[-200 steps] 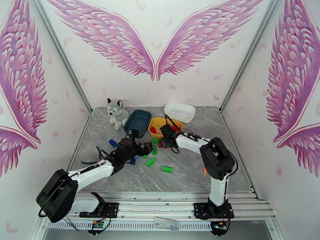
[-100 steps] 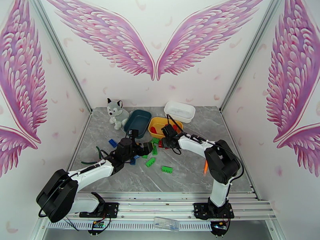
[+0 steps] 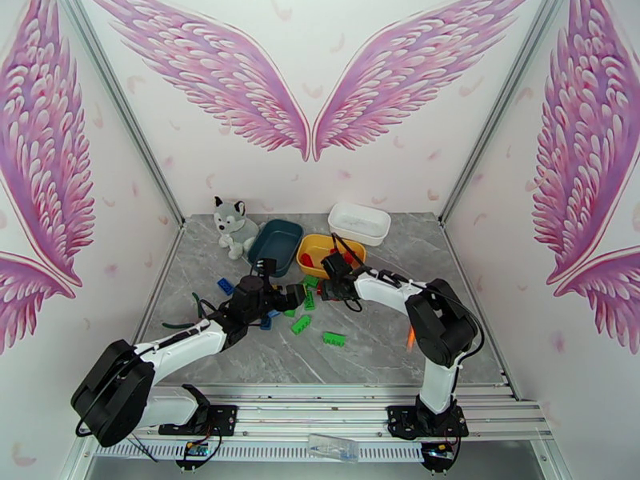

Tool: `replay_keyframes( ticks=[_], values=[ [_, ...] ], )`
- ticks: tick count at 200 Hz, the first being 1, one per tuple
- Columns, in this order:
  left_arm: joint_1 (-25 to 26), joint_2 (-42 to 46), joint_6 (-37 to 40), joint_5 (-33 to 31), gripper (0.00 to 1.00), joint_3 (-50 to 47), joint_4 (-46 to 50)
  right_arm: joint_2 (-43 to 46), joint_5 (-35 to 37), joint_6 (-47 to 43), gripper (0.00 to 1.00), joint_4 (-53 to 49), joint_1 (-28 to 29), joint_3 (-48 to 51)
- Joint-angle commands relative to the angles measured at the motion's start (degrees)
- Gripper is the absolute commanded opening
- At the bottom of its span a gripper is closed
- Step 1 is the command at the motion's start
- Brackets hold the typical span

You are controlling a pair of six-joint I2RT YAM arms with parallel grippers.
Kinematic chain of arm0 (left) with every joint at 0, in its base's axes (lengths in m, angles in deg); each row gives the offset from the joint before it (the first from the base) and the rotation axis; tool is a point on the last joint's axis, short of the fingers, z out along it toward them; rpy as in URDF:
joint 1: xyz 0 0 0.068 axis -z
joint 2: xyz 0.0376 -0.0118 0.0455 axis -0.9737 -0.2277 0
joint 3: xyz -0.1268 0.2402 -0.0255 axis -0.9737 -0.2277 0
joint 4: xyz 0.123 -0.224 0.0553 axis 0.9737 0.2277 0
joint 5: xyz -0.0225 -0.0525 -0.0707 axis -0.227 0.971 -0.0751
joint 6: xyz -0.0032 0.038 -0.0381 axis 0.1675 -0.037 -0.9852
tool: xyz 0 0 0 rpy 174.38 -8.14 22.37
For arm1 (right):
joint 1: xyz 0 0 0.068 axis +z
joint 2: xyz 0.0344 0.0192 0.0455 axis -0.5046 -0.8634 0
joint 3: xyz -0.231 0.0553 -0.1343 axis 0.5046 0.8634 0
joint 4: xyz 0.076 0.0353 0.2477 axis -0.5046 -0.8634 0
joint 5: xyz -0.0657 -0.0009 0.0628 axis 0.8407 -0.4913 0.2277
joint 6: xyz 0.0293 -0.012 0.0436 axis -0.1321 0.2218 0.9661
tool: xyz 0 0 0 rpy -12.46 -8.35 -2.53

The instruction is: Sort the legos into containers by color

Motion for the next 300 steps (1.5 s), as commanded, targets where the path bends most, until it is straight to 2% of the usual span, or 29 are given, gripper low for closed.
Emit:
replay_keyframes(
  ticks=[1, 65, 95, 112, 137, 167, 198, 243, 300],
  values=[
    [-0.25, 1.39, 0.45, -0.37, 0.99, 0.75, 1.15, -1.99, 0.61, -0.65, 0.72, -0.9, 0.42, -1.97],
    [-0.24, 0.97, 0.45, -0.41, 0.99, 0.83, 0.95, -4.85, -0.36, -1.3, 0.69, 0.31, 0.41, -4.25],
    [-0.25, 0.52, 0.45, -0.29, 0.99, 0.92, 0.88, -6.28, 0.59, -1.15, 0.6, -0.34, 0.39, -5.56],
    [-0.25, 0.51, 0.51, -0.35, 0.99, 0.92, 0.88, -6.07, 0.96, -0.7, 0.5, -0.99, 0.45, -5.66],
    [-0.25, 0.51, 0.48, -0.19, 0.99, 1.0, 0.97, -2.48, 0.54, 0.31, 0.43, -0.68, 0.47, -3.22],
    [-0.25, 0.3, 0.84, 0.91, 0.99, 1.25, 0.37, 4.78, -0.69, 0.69, 0.41, -0.21, 0.48, 0.93],
    [-0.22, -1.31, 1.23, 4.1, 0.99, 2.33, -1.03, 10.77, 3.13, -0.58, 0.41, -1.17, 0.4, 1.1],
    [-0.02, -6.92, -0.11, 9.24, 0.99, 4.5, -3.54, 7.6, 5.81, -0.84, 0.41, -3.78, 0.22, -8.18],
    [-0.07, -4.87, 0.28, 7.87, 0.99, 3.58, -2.99, -9.16, 10.49, -1.91, 0.41, -10.11, -0.52, -30.35]
  ],
)
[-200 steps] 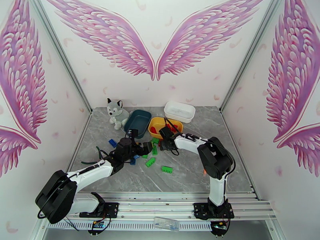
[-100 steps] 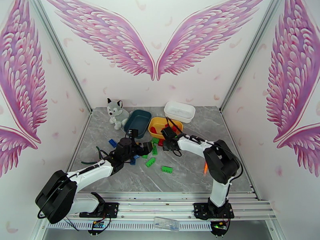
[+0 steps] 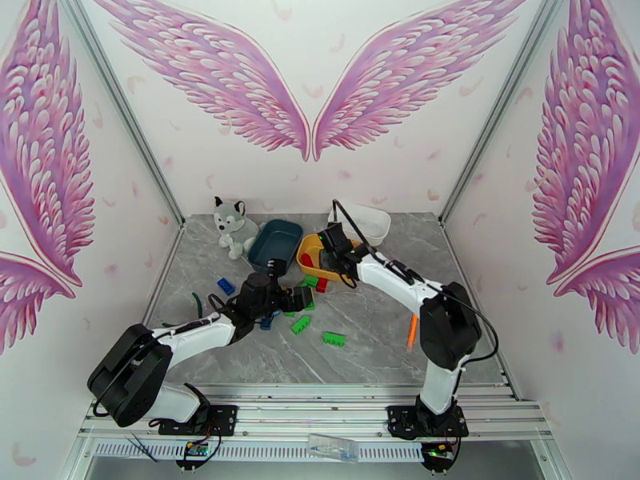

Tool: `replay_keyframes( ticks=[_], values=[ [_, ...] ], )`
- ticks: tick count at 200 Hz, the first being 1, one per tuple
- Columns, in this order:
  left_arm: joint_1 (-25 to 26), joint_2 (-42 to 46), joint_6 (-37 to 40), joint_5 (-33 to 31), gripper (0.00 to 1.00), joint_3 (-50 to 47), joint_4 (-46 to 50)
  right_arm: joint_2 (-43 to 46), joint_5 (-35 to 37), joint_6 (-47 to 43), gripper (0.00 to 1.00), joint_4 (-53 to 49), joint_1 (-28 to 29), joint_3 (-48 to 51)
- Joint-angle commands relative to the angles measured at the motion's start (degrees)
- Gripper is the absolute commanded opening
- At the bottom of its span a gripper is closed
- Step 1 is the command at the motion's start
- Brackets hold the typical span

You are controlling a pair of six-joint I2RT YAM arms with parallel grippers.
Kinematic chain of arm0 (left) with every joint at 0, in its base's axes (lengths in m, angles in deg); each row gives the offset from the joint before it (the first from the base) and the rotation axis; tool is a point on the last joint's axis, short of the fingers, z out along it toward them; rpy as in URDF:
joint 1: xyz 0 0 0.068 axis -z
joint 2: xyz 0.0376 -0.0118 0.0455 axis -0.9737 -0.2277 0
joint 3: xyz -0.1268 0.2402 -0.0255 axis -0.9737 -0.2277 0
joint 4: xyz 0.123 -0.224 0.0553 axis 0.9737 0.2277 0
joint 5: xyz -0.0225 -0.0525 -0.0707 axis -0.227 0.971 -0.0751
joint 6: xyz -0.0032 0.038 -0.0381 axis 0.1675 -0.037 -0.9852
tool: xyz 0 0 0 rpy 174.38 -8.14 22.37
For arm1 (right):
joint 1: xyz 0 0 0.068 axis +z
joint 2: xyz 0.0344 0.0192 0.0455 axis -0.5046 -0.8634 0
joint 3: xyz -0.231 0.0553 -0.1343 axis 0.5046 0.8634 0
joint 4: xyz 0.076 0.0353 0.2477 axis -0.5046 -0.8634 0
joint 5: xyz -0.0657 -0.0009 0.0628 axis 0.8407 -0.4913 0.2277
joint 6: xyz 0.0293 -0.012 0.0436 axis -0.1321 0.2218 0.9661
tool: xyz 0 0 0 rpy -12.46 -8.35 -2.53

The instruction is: Sort the legos into containers by color

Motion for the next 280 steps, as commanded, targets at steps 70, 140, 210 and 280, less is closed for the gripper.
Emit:
replay_keyframes(
  ticks=[70, 140, 210, 280],
  values=[
    [-0.06, 5.72, 0.87, -3.29, 0.99, -0.3, 0.89, -21.68, 4.22, -0.7, 0.53, -14.81, -1.54, -30.76],
    [-0.11, 6.42, 1.06, -5.02, 0.99, -0.86, 1.24, -18.74, 3.68, -0.78, 0.67, -15.77, -1.64, -28.92],
    [-0.68, 9.14, 1.09, -9.62, 0.99, -2.03, 3.52, -1.62, -2.4, 1.58, 0.58, -6.54, -0.39, -2.19],
    [-0.77, 10.73, 0.4, -9.14, 0.99, -2.71, 3.26, 0.51, -3.27, 3.54, 0.62, -0.34, 1.24, 10.8]
  ],
)
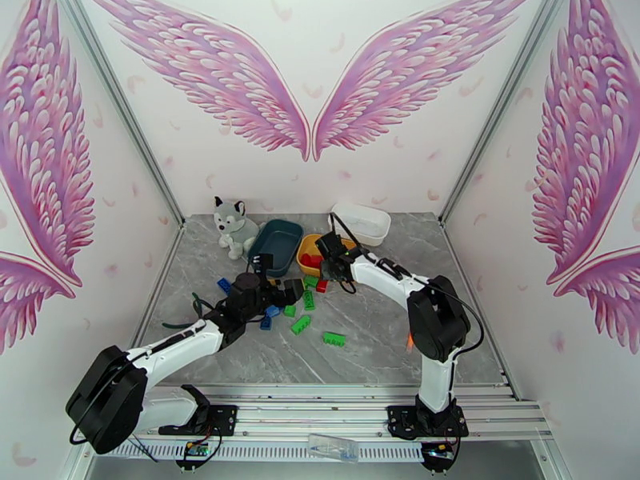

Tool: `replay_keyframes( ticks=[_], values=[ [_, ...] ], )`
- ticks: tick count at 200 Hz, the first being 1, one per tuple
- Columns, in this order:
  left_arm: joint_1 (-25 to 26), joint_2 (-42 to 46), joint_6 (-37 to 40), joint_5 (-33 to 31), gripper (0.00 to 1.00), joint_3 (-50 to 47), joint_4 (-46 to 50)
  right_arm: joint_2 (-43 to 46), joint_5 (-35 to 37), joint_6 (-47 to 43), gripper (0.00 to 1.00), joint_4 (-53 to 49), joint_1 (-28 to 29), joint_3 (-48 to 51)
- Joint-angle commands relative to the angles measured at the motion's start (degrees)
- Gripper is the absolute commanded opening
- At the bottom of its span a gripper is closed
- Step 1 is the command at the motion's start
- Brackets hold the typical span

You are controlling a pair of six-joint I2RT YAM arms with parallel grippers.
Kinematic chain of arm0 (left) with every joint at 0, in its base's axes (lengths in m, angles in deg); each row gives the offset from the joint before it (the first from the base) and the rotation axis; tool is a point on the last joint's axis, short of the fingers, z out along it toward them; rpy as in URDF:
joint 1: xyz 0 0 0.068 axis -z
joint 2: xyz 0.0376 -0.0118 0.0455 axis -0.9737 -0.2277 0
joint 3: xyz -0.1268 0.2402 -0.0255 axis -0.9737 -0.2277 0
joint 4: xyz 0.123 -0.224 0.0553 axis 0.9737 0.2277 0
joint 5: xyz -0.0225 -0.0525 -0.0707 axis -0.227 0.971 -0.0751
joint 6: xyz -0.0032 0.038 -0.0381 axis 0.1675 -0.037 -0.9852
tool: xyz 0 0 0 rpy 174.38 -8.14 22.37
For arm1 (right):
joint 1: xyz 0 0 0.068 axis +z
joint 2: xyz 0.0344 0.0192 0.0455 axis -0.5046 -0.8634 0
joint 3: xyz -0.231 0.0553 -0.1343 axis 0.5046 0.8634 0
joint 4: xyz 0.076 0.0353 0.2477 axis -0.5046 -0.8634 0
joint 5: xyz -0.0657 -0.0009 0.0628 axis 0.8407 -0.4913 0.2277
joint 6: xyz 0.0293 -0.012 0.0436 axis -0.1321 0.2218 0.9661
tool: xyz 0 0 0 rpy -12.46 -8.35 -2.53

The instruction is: Sort the legos into containers by color

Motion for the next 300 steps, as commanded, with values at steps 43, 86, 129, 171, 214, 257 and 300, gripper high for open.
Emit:
replay_keyframes(
  ticks=[43, 86, 129, 171, 214, 257, 300],
  values=[
    [-0.27, 2.04, -0.3, 0.21, 0.99, -1.25, 0.84, -4.63, -0.13, 2.78, 0.63, 5.28, 2.66, 0.2],
    [-0.27, 2.3, -0.29, 0.55, 0.99, -1.38, 0.77, -9.29, 0.17, 4.15, 0.64, 5.77, 3.64, -2.8],
    [-0.27, 2.57, -0.3, 0.64, 0.99, -1.37, 0.75, -11.63, 0.09, 4.77, 0.68, 6.61, 4.72, -4.2],
    [-0.26, 2.43, -0.46, 0.9, 0.99, -1.4, 0.66, -14.15, 1.77, 5.43, 0.69, 5.15, 5.35, -7.02],
    [-0.22, 2.73, -0.42, 1.16, 0.99, -1.41, 0.66, -13.8, 4.48, 5.22, 0.68, 4.12, 5.14, -6.19],
    [-0.25, 2.65, -0.43, 1.08, 0.99, -1.51, 0.57, -12.22, 5.97, 4.91, 0.65, 5.55, 5.05, -3.88],
    [-0.27, 2.48, -0.49, 1.12, 0.99, -1.38, 0.57, -14.06, 5.35, 5.33, 0.57, 5.8, 5.0, -5.49]
  ],
)
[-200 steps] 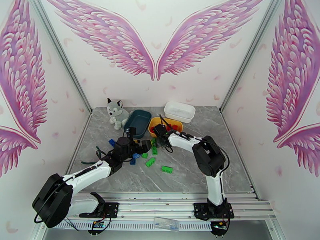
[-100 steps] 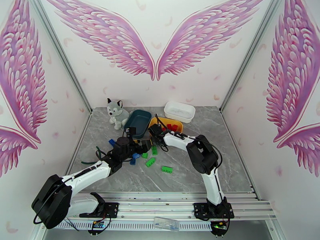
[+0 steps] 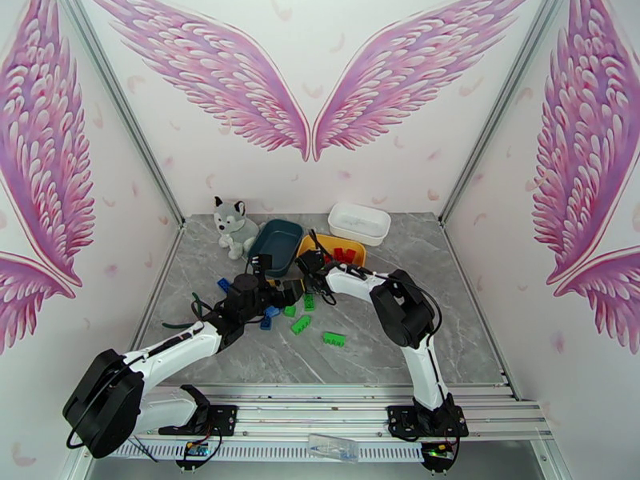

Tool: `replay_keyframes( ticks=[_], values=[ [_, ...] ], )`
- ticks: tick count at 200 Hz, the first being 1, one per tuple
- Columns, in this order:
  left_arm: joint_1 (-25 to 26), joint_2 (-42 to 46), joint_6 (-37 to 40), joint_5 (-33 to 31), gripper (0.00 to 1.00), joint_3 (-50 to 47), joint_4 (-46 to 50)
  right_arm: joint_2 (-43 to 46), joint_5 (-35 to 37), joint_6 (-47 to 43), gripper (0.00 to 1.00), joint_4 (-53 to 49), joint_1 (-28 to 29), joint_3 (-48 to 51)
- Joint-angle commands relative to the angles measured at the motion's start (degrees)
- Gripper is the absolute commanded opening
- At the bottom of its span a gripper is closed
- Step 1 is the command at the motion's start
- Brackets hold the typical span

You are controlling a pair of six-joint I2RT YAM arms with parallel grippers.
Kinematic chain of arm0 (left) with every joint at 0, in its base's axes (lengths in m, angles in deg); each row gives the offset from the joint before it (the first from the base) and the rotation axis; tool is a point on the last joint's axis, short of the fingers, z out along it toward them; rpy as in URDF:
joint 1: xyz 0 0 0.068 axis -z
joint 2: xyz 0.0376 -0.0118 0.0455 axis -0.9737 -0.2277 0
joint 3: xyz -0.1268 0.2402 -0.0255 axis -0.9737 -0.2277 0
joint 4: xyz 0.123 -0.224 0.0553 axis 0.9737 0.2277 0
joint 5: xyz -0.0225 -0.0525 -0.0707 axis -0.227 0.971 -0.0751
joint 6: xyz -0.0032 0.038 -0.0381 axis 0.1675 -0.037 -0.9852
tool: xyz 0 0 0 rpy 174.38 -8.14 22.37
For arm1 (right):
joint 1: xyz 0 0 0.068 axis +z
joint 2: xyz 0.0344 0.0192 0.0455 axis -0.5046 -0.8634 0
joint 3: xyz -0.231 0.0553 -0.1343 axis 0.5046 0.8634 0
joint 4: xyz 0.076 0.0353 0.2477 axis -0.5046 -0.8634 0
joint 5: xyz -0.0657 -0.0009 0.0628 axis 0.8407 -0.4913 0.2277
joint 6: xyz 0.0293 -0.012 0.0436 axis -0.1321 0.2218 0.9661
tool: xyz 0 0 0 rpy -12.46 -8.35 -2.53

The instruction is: Sort the legos into containers by color

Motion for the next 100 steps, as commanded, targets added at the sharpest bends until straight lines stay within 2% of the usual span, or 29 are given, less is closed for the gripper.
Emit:
replay_keyframes(
  ticks=[1, 44, 100],
  values=[
    [-0.27, 1.34, -0.27, 0.73, 0.99, -0.82, 0.51, -0.72, 1.69, 0.77, 0.57, -0.41, 0.02, -0.38],
    [-0.22, 1.67, -0.3, 0.64, 0.99, -0.92, 0.6, -0.66, 2.45, 1.23, 0.45, -0.41, -0.03, -0.19],
    [-0.27, 1.6, -0.27, 0.49, 0.99, -0.9, 0.54, 4.81, 1.36, 1.12, 0.37, 0.4, 0.81, 4.8]
  ],
)
